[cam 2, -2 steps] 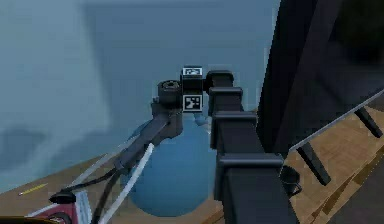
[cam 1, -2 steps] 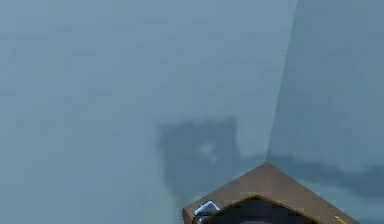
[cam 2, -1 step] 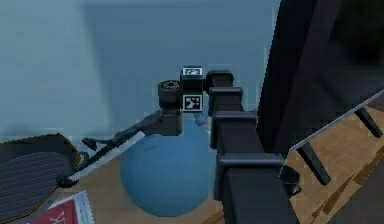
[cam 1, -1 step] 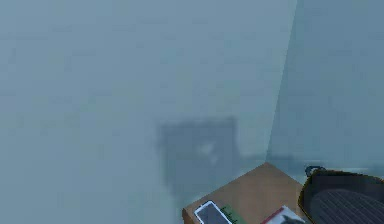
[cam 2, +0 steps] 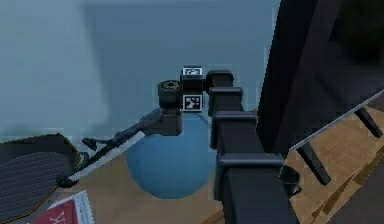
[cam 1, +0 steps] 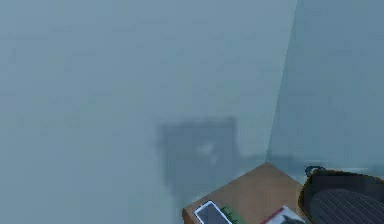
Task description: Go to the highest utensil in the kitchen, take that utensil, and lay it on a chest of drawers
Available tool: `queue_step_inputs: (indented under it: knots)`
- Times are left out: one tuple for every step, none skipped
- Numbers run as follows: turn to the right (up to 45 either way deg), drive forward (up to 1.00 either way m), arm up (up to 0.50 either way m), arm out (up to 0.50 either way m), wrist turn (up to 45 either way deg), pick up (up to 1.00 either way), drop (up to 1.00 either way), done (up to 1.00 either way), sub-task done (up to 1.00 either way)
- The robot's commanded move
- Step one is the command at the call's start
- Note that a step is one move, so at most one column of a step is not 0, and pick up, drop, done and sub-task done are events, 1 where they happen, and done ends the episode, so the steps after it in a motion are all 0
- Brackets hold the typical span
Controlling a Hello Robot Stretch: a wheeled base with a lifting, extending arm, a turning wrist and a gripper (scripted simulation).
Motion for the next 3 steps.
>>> queue_step_inputs:
  knots:
    - [0.0, 0.00, 0.00, 0.00, 0.0, 0.00, 1.00, 0.00, 0.00]
    - [0.0, 0.00, 0.00, -0.10, 0.0, 0.00, 0.00, 0.00, 0.00]
    - [0.0, 0.00, 0.00, 0.00, 0.0, 0.00, 0.00, 1.00, 0.00]
